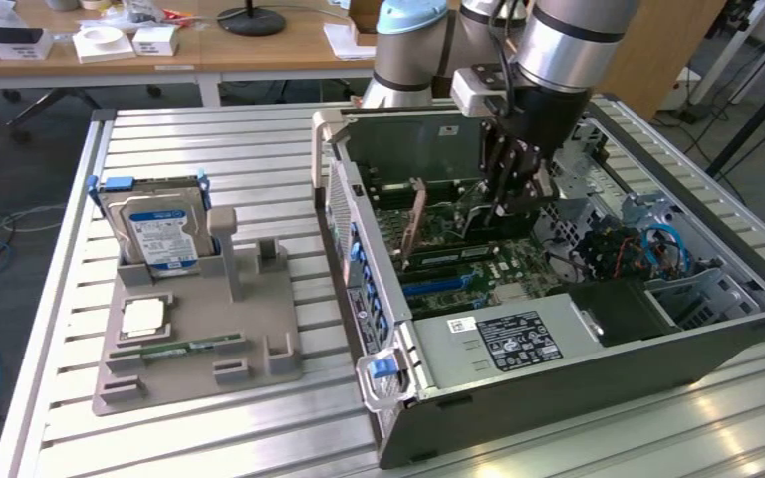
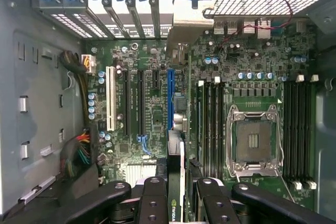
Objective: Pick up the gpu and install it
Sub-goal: 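Insert the gpu into the slot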
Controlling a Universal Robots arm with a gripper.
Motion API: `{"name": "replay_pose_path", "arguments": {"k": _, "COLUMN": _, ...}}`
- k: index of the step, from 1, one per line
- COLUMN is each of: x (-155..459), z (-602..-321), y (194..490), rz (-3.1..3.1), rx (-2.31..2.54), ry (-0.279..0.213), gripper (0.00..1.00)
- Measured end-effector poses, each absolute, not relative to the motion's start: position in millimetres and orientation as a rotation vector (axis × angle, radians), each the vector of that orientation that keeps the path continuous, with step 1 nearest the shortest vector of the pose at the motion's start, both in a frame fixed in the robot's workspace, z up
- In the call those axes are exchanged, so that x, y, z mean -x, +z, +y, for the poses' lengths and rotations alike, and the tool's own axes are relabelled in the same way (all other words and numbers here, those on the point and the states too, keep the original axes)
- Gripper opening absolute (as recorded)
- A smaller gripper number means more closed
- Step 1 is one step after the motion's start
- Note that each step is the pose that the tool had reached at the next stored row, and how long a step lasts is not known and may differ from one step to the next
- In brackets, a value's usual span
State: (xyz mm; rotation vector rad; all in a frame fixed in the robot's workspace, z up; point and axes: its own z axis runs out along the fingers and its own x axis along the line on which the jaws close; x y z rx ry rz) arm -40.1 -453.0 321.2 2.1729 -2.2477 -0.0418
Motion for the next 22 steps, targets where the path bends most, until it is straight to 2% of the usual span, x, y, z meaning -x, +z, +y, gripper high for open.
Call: {"name": "replay_pose_path", "arguments": {"k": 22, "x": 43, "z": -453, "y": 308, "rz": -2.24, "rx": -2.183, "ry": -0.04, "gripper": 0.26}}
